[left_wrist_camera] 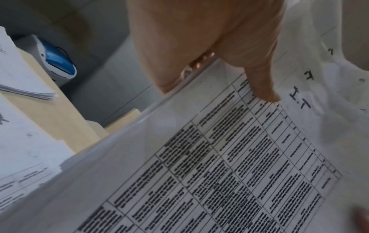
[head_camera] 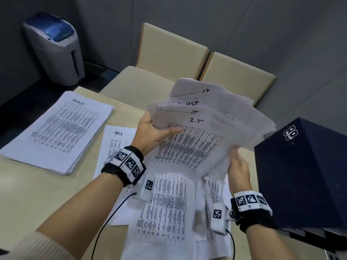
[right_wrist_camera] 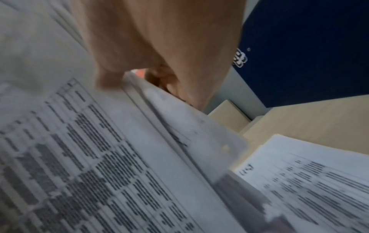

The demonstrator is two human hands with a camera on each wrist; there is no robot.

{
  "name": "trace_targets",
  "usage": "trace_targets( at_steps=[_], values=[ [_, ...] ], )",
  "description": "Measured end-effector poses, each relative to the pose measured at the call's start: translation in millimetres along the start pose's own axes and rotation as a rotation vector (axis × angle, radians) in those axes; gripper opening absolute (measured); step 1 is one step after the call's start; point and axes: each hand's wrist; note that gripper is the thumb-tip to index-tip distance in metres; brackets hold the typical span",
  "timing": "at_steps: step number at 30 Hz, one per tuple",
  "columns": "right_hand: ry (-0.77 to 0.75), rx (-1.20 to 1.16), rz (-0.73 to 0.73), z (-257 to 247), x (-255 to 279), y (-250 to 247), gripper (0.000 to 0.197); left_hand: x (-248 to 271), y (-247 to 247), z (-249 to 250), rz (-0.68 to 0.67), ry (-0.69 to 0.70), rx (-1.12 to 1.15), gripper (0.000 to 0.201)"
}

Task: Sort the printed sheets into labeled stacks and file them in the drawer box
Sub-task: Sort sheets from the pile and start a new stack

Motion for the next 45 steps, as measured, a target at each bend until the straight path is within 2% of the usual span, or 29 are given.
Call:
trace_targets(
  at_steps=[2, 4, 6, 8, 11, 14, 16, 18, 20, 22, 24, 26, 28, 29, 30, 32, 34, 35, 38, 39, 43, 45],
  values=[
    [0.037, 0.130, -0.026, 18, -1, -2, 0.062, -2, 0, -5, 0.008, -0.007, -0.007, 0.063],
    [-0.044, 0.236, -0.040, 36, 2, -1, 0.049, -4, 3, -8, -0.015, -0.031, -0.052, 0.047],
    [-0.137, 0.349, 0.027, 48, 3, -2, 0.035, -7, 5, -10, -0.019, -0.052, -0.012, 0.033],
    [-0.205, 0.413, 0.117, 51, 7, -3, 0.021, -10, 5, -9, -0.016, -0.046, -0.015, 0.026],
    [-0.298, 0.500, 0.120, 53, 5, -9, 0.006, -13, 2, -10, -0.043, -0.055, -0.022, 0.026],
    [-0.226, 0.556, 0.114, 68, -2, -16, 0.007, -15, 0, -12, -0.075, -0.098, 0.023, 0.038],
    [-0.136, 0.626, 0.026, 79, 2, -19, 0.008, -17, 2, -11, -0.105, -0.119, -0.008, 0.041],
    [-0.031, 0.642, -0.071, 85, 6, -19, 0.017, -19, 5, -9, -0.116, -0.124, -0.025, 0.040],
    [0.053, 0.521, -0.118, 71, 6, -18, 0.057, -20, 5, -7, -0.124, -0.121, -0.021, 0.037],
    [0.027, 0.348, -0.121, 45, -1, -17, 0.095, -19, 4, -5, -0.151, -0.119, -0.010, 0.034],
    [-0.034, 0.247, -0.123, 15, -8, -15, 0.102, -18, 4, -4, -0.164, -0.118, 0.011, 0.038],
    [-0.041, 0.152, -0.108, -6, -14, -12, 0.089, -21, 6, -4, -0.154, -0.114, 0.022, 0.054],
    [-0.047, 0.007, -0.088, -12, -18, -6, 0.066, -24, 9, -3, -0.155, -0.112, 0.011, 0.065],
    [-0.053, -0.048, -0.064, -11, -17, -2, 0.056, -24, 11, -3, -0.152, -0.109, -0.013, 0.065],
    [-0.068, -0.068, -0.018, -9, -15, 3, 0.055, -24, 14, -1, -0.138, -0.100, -0.041, 0.061],
    [-0.109, -0.070, 0.080, -8, -11, 11, 0.063, -19, 22, 5, -0.086, -0.061, -0.041, 0.048],
    [-0.173, -0.137, 0.145, -18, -6, 19, 0.038, -16, 26, 10, -0.022, 0.002, 0.000, 0.047],
    [-0.199, -0.166, 0.144, -21, -5, 20, 0.030, -15, 25, 12, 0.014, 0.032, 0.004, 0.052],
    [-0.212, -0.184, 0.064, -22, -4, 23, 0.044, -15, 17, 8, 0.102, 0.041, -0.033, 0.075],
    [-0.188, -0.151, 0.029, -17, -4, 23, 0.045, -15, 14, 5, 0.104, 0.029, -0.051, 0.077],
    [-0.114, -0.060, -0.054, -2, -6, 21, 0.025, -14, 13, -1, 0.133, 0.045, -0.098, 0.069],
    [-0.088, -0.052, -0.075, 2, -8, 21, 0.023, -16, 18, 6, 0.162, 0.076, -0.095, 0.069]
  ],
)
Point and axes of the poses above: each hand's wrist, its own x-axis away from the middle knuckle, its own y-axis out of the palm, z = x × y, and after that the axes turned 6 degrees about -z, right-handed
